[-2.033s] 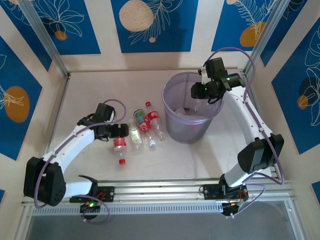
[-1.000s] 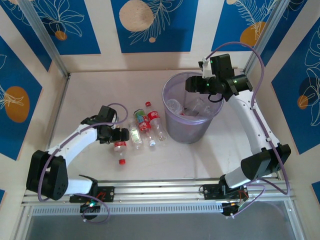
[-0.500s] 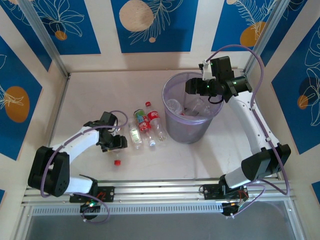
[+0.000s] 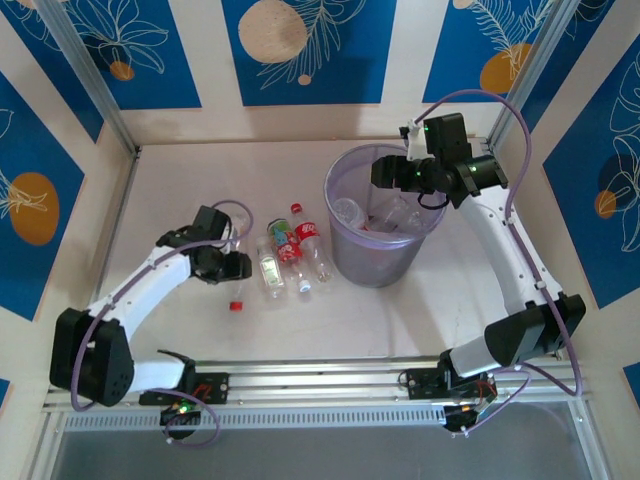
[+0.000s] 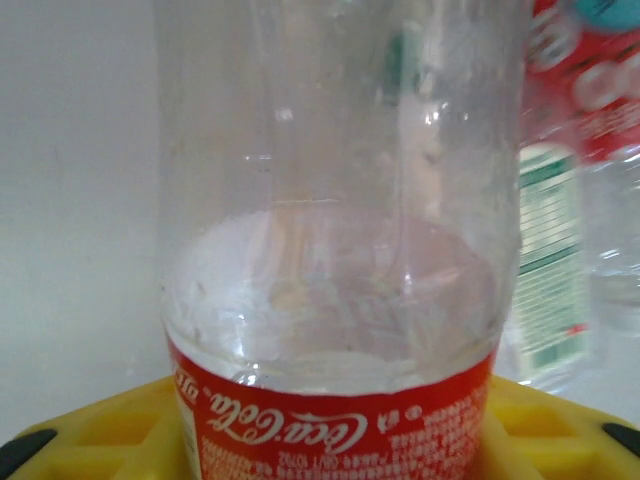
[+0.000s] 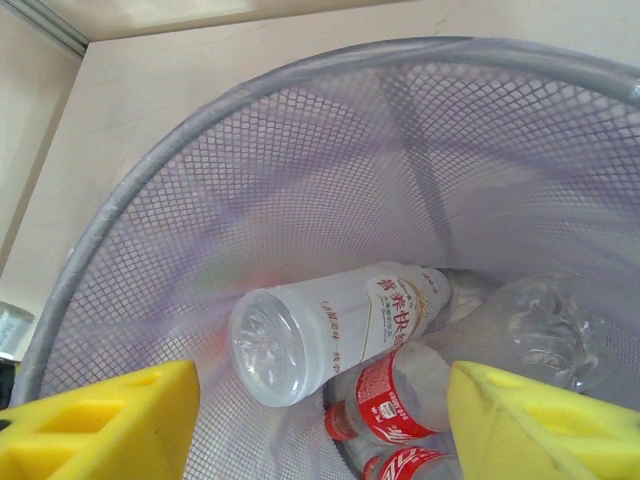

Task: Put the plastic bottles in the bin

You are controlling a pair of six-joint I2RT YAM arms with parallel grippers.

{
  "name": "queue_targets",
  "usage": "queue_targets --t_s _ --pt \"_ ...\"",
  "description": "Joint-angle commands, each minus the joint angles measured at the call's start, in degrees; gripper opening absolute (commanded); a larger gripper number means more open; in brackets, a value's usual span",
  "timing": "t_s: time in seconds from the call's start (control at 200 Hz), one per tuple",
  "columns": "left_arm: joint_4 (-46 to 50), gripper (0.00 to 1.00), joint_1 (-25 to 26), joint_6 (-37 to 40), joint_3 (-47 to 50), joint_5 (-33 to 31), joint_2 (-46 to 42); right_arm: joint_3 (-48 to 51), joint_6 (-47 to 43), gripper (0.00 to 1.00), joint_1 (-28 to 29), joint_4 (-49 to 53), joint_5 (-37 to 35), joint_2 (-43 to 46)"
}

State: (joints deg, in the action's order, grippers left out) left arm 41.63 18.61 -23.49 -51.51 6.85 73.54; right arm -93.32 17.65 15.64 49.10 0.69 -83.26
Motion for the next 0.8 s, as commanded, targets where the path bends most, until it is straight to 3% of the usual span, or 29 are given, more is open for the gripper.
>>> queue_targets --t_s 0.0,0.115,0.41,0.595,0.795 --pt "1.90 0.46 -0.29 2.93 -5.03 1.81 -1.33 -3.01 1.16 0.66 1.20 -0.15 2.46 0.90" --pt "-1.68 0.37 0.08 3.78 -7.98 6.11 -2.41 -6.55 1.39 0.66 4.16 -1.03 2.72 -0.19" --pt "-24.93 0.00 1.39 -1.92 -3.37 18.23 -6.65 -17.89 2.37 0.69 13.78 -3.53 5.32 -7.03" --pt "-33.77 0.00 2.11 -2.05 -0.10 22.29 -9.07 -25.27 2.74 0.82 18.20 -2.87 7.28 -14.38" --pt "-33.97 0.00 4.50 3.20 -0.07 25.49 -10.08 -35.67 3.44 0.90 19.99 0.17 12.88 -24.70"
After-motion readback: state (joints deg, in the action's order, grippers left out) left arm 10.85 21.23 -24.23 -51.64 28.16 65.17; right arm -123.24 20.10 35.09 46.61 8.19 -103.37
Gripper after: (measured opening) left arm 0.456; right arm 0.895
